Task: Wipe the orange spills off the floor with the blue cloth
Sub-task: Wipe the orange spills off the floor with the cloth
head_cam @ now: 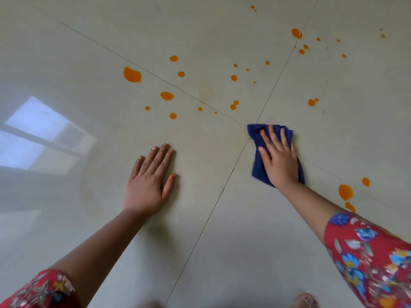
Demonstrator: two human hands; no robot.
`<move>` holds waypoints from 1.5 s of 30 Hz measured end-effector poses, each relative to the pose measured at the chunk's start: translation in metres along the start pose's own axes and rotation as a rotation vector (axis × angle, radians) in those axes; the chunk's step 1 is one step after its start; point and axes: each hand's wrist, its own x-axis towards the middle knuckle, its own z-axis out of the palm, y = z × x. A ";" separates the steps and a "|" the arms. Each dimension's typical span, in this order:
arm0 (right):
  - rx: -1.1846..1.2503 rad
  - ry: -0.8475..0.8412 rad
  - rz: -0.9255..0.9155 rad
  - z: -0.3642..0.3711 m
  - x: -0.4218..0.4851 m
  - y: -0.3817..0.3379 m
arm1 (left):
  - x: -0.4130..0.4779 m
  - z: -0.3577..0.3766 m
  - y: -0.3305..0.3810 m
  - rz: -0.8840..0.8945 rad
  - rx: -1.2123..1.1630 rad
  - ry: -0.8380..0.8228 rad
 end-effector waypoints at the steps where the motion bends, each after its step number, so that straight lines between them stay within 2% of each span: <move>1: -0.005 -0.005 0.070 0.000 0.011 -0.021 | 0.000 0.000 0.000 0.004 -0.003 -0.004; 2: -0.009 -0.030 0.079 0.000 0.017 -0.043 | 0.001 -0.001 0.000 0.007 -0.009 -0.008; 3: -0.021 -0.074 0.013 0.001 0.017 -0.061 | 0.001 -0.001 0.000 0.007 -0.016 -0.013; 6: -0.142 -0.244 -0.434 -0.002 -0.013 -0.073 | 0.001 -0.003 0.000 0.006 -0.042 -0.032; 8: -0.257 -0.387 -0.569 -0.019 -0.032 -0.052 | 0.000 -0.007 -0.001 0.005 -0.055 -0.043; 10: -0.290 -0.483 -0.422 -0.038 -0.026 -0.040 | 0.001 -0.012 -0.001 0.010 -0.073 -0.071; 13: -0.294 -0.656 -0.165 -0.059 0.005 -0.059 | 0.006 -0.023 0.007 -0.010 -0.085 -0.118; 15: -0.305 -0.809 -0.127 -0.077 0.028 -0.080 | 0.011 -0.035 0.013 -0.030 -0.079 -0.149; 17: -0.385 -0.880 -0.216 -0.105 0.038 -0.090 | 0.016 -0.042 0.018 -0.046 -0.092 -0.184; 20: -0.497 -0.835 -0.414 -0.152 0.037 -0.085 | 0.021 -0.052 0.020 -0.052 -0.110 -0.222; 22: -0.474 -0.852 -0.454 -0.166 0.030 -0.078 | 0.022 -0.058 0.020 -0.030 -0.112 -0.292; 25: -0.296 -0.784 -0.289 -0.142 0.018 -0.063 | 0.027 -0.073 0.021 0.018 -0.092 -0.409; 28: -0.175 -0.670 -0.109 -0.080 0.002 -0.064 | 0.032 -0.096 0.020 0.089 -0.040 -0.507; 30: -0.165 -0.540 -0.099 -0.037 -0.011 -0.071 | 0.040 -0.107 0.023 0.089 -0.007 -0.561; 33: -0.137 -0.318 -0.104 -0.012 -0.002 -0.068 | 0.053 -0.116 0.028 0.061 -0.003 -0.566; 36: -0.137 -0.192 -0.079 -0.013 0.029 -0.043 | 0.067 -0.117 0.045 0.055 0.023 -0.583; 38: -0.074 -0.167 -0.041 -0.012 0.041 -0.038 | 0.077 -0.116 0.055 0.073 0.042 -0.615; 42: -0.109 -0.206 -0.340 -0.015 0.005 -0.014 | 0.075 -0.125 0.068 0.111 0.075 -0.707; 43: -0.091 -0.197 -0.374 -0.020 0.010 0.000 | 0.074 -0.129 0.070 0.132 0.090 -0.741; 45: -0.061 -0.140 -0.293 -0.026 0.040 0.012 | 0.074 -0.141 0.070 0.180 0.127 -0.797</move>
